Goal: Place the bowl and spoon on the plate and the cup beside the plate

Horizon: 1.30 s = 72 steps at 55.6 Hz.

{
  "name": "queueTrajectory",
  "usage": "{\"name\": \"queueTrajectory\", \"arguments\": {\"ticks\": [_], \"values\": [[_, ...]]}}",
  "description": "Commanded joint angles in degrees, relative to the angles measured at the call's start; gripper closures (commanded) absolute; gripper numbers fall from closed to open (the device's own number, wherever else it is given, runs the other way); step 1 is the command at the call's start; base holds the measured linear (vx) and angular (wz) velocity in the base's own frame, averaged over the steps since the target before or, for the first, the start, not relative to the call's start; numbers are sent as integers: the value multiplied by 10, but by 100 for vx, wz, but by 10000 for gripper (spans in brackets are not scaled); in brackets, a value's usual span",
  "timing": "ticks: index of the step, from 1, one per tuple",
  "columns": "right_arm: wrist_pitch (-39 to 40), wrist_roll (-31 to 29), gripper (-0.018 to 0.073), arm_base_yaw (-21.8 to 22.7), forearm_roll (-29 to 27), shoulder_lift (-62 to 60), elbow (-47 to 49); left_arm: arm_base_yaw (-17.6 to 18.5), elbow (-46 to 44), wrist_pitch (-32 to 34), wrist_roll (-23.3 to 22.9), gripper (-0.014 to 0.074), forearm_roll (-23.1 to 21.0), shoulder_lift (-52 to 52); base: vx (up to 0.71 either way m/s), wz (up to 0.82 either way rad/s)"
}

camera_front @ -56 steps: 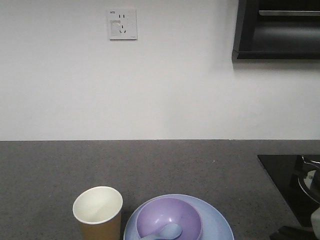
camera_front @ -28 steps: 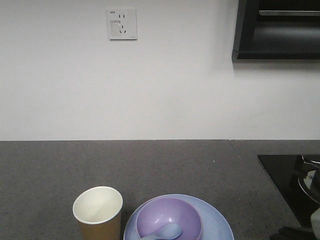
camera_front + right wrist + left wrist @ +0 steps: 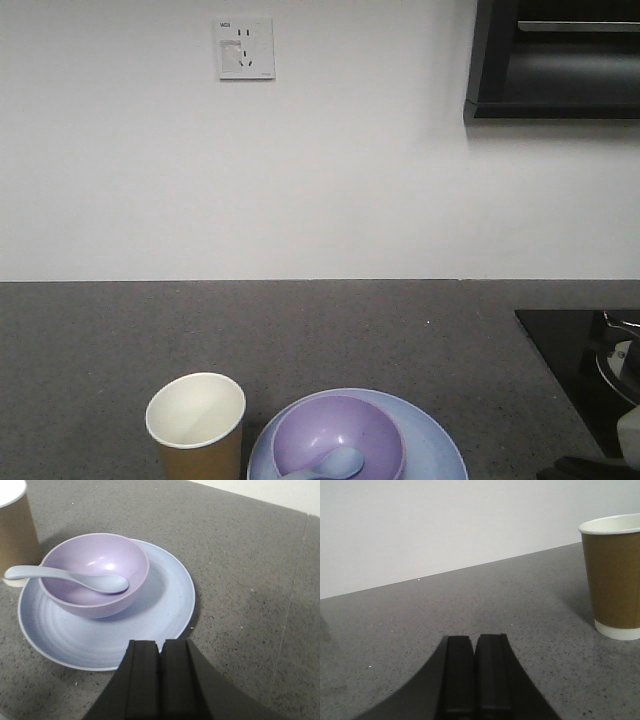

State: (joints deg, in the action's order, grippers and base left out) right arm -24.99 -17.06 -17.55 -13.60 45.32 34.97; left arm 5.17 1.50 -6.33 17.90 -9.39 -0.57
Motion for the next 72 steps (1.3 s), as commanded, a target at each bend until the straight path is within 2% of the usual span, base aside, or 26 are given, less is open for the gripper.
{"name": "queueTrajectory", "arguments": {"ticks": [1,8,13,22,27,34,37,41,53,72], "values": [[51,102,560,1,70,-10,15,-1,-14,51,-6,596,-6,-2,0,0],[117,231,560,3,168,-53,-41,-1,-14,51,-6,596,-6,-2,0,0],[183,266,560,3,202,-106,-117,-1,-14,51,-6,596,-6,-2,0,0],[278,270,560,14,199,-223,-257,-1,-14,51,-6,596,-6,-2,0,0],[275,282,560,56,174,-299,-319,-1,-14,51,-6,596,-6,-2,0,0],[263,291,560,104,178,-390,-371,-1,-14,51,-6,596,-6,-2,0,0],[223,291,560,117,179,-426,-369,-1,-14,51,-6,596,-6,-2,0,0],[211,291,560,123,183,-460,-369,-1,-14,51,-6,596,-6,-2,0,0],[247,291,560,121,193,-463,-369,-1,-14,51,-6,596,-6,-2,0,0],[247,291,560,121,193,-463,-369,-1,-14,51,-6,596,-6,-2,0,0]]}}
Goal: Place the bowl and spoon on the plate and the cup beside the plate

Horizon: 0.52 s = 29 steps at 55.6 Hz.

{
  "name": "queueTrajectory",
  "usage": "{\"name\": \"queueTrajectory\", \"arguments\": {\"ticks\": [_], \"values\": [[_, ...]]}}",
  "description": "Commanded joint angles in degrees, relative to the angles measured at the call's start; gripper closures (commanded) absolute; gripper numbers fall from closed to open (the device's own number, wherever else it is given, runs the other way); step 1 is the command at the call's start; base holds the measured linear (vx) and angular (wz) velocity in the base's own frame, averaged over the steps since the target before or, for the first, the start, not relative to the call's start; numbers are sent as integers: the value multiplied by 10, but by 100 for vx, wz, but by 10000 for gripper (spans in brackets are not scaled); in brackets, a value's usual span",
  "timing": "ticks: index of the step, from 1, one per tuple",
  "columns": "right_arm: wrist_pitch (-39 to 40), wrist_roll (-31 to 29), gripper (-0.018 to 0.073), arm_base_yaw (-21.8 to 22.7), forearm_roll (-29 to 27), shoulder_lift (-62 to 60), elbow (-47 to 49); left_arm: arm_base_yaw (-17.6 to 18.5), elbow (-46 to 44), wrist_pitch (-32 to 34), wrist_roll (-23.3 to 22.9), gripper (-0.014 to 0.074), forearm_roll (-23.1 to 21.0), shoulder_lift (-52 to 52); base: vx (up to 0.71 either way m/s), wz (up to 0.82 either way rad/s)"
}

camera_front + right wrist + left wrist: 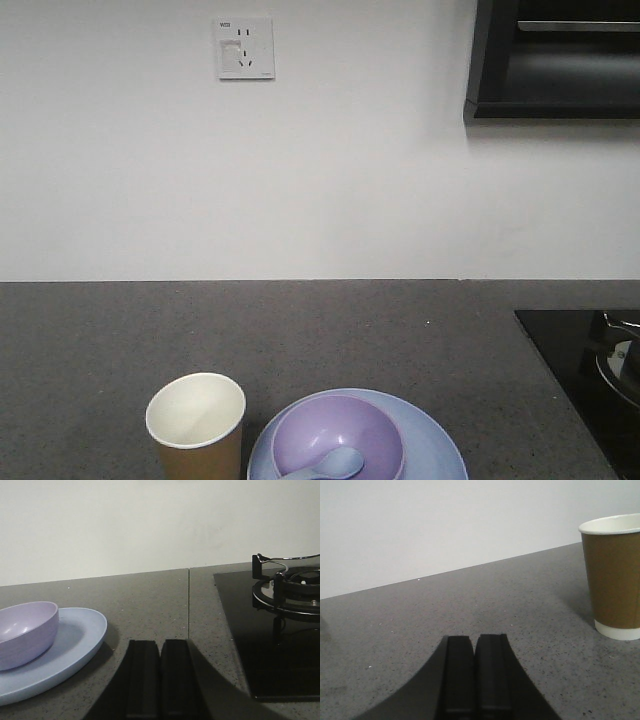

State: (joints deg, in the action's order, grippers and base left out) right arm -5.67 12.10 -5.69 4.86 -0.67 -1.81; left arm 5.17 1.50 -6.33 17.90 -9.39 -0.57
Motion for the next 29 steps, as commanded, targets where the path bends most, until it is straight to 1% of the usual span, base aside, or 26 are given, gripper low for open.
{"name": "queueTrajectory", "arguments": {"ticks": [1,29], "values": [[53,0,560,2,9,-3,-1,-1,-14,51,-6,596,-6,-2,0,0],[53,0,560,2,9,-3,-1,-1,-14,51,-6,596,-6,-2,0,0]]}}
